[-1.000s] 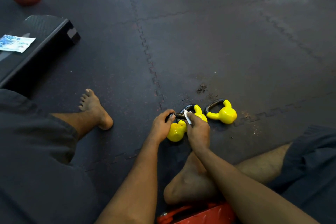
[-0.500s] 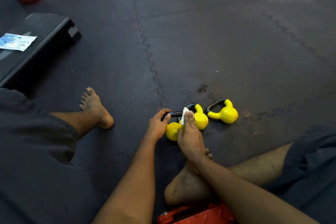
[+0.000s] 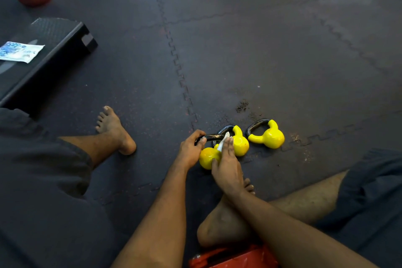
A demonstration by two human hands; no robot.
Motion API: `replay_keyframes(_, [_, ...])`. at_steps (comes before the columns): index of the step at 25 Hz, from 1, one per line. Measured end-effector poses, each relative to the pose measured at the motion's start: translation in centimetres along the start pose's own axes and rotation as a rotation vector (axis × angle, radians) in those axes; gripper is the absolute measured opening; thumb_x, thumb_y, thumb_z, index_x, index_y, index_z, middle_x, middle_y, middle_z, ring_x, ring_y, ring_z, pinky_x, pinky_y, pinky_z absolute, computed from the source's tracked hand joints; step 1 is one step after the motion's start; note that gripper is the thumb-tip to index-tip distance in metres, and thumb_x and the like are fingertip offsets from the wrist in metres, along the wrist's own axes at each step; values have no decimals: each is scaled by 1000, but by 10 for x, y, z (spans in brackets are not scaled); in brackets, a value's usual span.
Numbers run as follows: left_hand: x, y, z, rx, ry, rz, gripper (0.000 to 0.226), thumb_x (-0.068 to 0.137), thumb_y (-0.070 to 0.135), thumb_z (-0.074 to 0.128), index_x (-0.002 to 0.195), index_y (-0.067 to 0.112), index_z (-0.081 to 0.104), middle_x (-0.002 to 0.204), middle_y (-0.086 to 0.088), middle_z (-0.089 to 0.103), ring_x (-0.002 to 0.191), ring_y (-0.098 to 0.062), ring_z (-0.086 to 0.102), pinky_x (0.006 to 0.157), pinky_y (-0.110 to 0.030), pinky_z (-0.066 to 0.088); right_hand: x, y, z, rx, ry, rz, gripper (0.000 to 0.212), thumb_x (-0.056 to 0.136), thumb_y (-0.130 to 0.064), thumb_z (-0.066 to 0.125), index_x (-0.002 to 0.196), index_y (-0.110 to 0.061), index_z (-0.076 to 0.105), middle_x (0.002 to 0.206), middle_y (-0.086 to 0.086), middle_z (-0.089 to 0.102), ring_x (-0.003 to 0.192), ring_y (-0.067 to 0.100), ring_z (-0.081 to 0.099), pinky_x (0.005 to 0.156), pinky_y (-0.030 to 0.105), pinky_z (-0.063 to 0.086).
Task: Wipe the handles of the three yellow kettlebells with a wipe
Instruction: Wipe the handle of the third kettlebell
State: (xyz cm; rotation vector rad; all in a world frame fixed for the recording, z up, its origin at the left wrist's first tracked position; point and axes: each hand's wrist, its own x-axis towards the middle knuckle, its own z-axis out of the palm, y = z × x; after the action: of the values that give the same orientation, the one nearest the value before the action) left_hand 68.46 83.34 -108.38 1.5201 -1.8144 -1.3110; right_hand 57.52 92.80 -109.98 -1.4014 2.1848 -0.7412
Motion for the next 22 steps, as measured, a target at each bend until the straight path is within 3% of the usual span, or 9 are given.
replay_keyframes(5, [-1,-3,-4,13,-1,9,12,96,26,52,95,36,58,87,-3,65,84,-19,63,67,-23,46,7,-1,0,21,138,-201,68,86,-11,58,148,-6,33,156,8,31,146,15,19,120,37,22])
replay_keyframes(10, [-1,1,-2,27,-43,48,10,96,24,53,98,31,60,83,2,63,81,-17,59,68,-21,44,21,3,-7,264,211,-11,58,82,-22,73,136,-13,53,140,2,54,131,15,48,111,30,37])
replay_keyframes(12, [-2,3,0,39,-67,80,10,96,22,53,102,25,61,82,9,60,79,-12,55,66,-13,41,25,4,-10,294,244,-13,50,80,-22,75,127,-14,60,129,3,63,123,16,55,106,29,42])
replay_keyframes(14, [-3,3,-2,40,-57,82,13,96,21,53,105,23,62,85,10,60,79,-9,54,64,-7,38,24,3,-10,271,254,-105,42,81,-17,74,122,-13,64,127,6,64,122,18,57,105,30,43])
replay_keyframes(18, [-4,3,-2,45,-57,69,13,96,24,53,106,26,62,91,6,62,82,-9,56,67,-13,40,22,2,-12,201,323,-164,29,80,-4,70,107,-13,70,133,7,60,121,16,56,99,23,43])
replay_keyframes(22, [-5,4,0,59,-81,70,13,96,26,52,105,28,61,91,6,61,83,-10,55,67,-16,39,27,-3,-28,318,407,-30,26,70,4,65,89,-13,68,90,0,71,86,17,65,78,24,49])
